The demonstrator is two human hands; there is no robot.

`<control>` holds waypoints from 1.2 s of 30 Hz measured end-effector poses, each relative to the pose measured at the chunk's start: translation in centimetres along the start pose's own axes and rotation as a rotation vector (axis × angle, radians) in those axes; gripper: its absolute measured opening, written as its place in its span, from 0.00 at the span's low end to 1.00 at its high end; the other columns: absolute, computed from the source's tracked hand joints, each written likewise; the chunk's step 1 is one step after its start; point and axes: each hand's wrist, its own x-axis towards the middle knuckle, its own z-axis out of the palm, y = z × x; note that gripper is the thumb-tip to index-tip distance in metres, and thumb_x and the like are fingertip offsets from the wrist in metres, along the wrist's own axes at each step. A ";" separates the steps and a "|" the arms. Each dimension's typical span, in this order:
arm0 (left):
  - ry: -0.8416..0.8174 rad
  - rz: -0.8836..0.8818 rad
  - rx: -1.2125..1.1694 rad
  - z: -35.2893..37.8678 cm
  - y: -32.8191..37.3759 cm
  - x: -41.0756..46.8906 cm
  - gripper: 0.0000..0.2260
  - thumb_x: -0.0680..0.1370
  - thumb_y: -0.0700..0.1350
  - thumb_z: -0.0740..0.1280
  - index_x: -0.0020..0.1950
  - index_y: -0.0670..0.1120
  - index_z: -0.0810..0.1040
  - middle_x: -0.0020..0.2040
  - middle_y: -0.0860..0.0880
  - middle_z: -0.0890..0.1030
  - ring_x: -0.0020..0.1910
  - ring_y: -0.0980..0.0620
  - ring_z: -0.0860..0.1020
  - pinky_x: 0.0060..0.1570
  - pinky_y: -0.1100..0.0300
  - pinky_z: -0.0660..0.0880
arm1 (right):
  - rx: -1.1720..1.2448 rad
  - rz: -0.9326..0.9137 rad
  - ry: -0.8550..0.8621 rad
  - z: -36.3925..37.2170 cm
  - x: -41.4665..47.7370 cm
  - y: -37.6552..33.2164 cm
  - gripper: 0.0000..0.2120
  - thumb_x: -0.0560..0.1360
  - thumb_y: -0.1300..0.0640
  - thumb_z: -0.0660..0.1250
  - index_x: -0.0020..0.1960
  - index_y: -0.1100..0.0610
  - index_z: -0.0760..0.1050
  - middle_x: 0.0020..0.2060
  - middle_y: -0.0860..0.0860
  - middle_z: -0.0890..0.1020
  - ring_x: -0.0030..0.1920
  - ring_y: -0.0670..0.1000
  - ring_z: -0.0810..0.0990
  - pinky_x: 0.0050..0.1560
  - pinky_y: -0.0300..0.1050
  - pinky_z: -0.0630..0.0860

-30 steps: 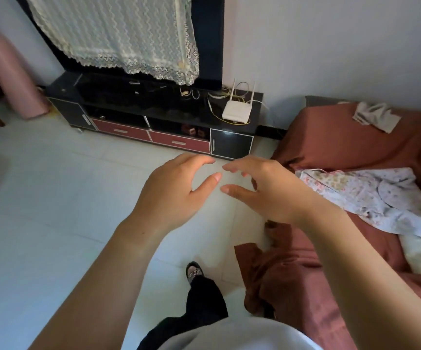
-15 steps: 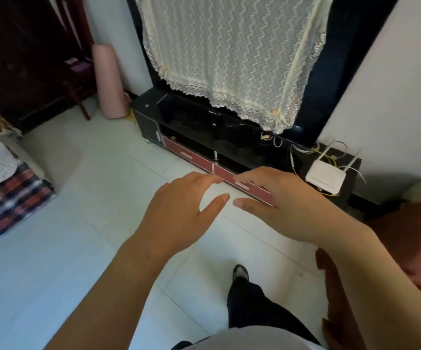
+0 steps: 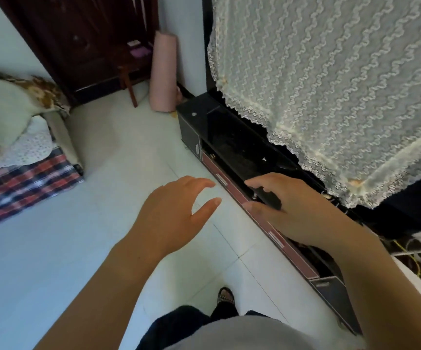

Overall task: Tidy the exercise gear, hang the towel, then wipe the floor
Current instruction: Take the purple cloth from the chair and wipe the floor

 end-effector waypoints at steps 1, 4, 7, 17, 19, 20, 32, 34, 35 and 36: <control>0.010 -0.029 -0.004 -0.3 -0.7 0.9 0.20 0.77 0.62 0.54 0.68 0.59 0.66 0.66 0.59 0.71 0.57 0.60 0.72 0.54 0.67 0.63 | -0.002 -0.019 -0.024 -0.3 1.9 -0.1 0.25 0.74 0.40 0.61 0.68 0.47 0.67 0.64 0.42 0.72 0.61 0.42 0.71 0.61 0.39 0.69; 0.035 -0.144 -0.032 -1.5 -3.5 3.9 0.20 0.77 0.62 0.54 0.67 0.60 0.67 0.65 0.61 0.71 0.45 0.61 0.69 0.50 0.68 0.62 | 0.009 -0.092 -0.103 -1.0 8.3 -0.6 0.25 0.74 0.40 0.61 0.68 0.46 0.68 0.64 0.40 0.71 0.61 0.40 0.70 0.59 0.35 0.66; 0.071 -0.211 -0.057 -2.8 -6.3 7.5 0.20 0.77 0.62 0.54 0.68 0.60 0.67 0.64 0.61 0.71 0.41 0.60 0.68 0.48 0.69 0.62 | 0.009 -0.146 -0.160 -1.6 14.2 -1.1 0.25 0.74 0.40 0.61 0.68 0.46 0.67 0.65 0.39 0.70 0.62 0.38 0.68 0.58 0.32 0.63; 0.176 -0.217 -0.117 -8.7 -19.1 25.7 0.20 0.77 0.61 0.55 0.67 0.59 0.68 0.65 0.60 0.72 0.58 0.60 0.72 0.53 0.67 0.66 | -0.043 -0.266 -0.165 -2.7 38.2 -4.6 0.25 0.74 0.40 0.61 0.68 0.48 0.68 0.63 0.41 0.72 0.59 0.38 0.69 0.56 0.32 0.63; 0.153 -0.202 -0.104 -10.9 -21.7 29.7 0.19 0.77 0.61 0.55 0.67 0.59 0.67 0.65 0.59 0.72 0.56 0.59 0.73 0.53 0.67 0.67 | -0.039 -0.260 -0.170 -3.6 43.0 -5.6 0.25 0.74 0.41 0.61 0.68 0.48 0.67 0.64 0.41 0.72 0.57 0.36 0.67 0.54 0.29 0.62; 0.145 -0.203 -0.104 -11.9 -23.0 31.5 0.20 0.77 0.61 0.55 0.67 0.60 0.67 0.65 0.59 0.71 0.56 0.59 0.73 0.54 0.66 0.68 | -0.035 -0.259 -0.175 -4.0 45.2 -6.1 0.24 0.74 0.41 0.61 0.68 0.47 0.67 0.64 0.40 0.71 0.57 0.35 0.67 0.53 0.27 0.62; 0.188 -0.196 -0.103 -19.7 -36.8 49.9 0.18 0.77 0.60 0.56 0.66 0.59 0.68 0.62 0.59 0.74 0.53 0.60 0.72 0.50 0.64 0.70 | 0.048 -0.266 -0.185 -5.8 69.3 -8.2 0.22 0.74 0.42 0.63 0.67 0.47 0.69 0.62 0.41 0.73 0.58 0.37 0.69 0.56 0.30 0.64; 0.195 -0.203 -0.093 -20.7 -39.2 53.8 0.18 0.77 0.60 0.56 0.66 0.59 0.69 0.61 0.59 0.74 0.57 0.60 0.72 0.51 0.63 0.70 | 0.058 -0.264 -0.179 -5.9 74.2 -8.0 0.22 0.74 0.43 0.63 0.66 0.47 0.69 0.62 0.41 0.73 0.59 0.38 0.69 0.57 0.33 0.65; 0.201 -0.206 -0.084 -21.2 -40.4 55.9 0.18 0.77 0.60 0.56 0.66 0.59 0.69 0.61 0.59 0.74 0.58 0.60 0.72 0.51 0.64 0.69 | 0.065 -0.265 -0.171 -6.1 76.7 -7.9 0.22 0.74 0.43 0.63 0.66 0.47 0.69 0.62 0.41 0.73 0.59 0.38 0.69 0.58 0.34 0.65; 0.208 -0.211 -0.078 -21.8 -41.6 58.0 0.18 0.77 0.60 0.56 0.66 0.59 0.69 0.61 0.59 0.74 0.58 0.60 0.72 0.52 0.64 0.69 | 0.070 -0.267 -0.168 -6.3 79.4 -7.9 0.22 0.74 0.43 0.63 0.66 0.47 0.69 0.62 0.41 0.73 0.59 0.38 0.69 0.58 0.35 0.65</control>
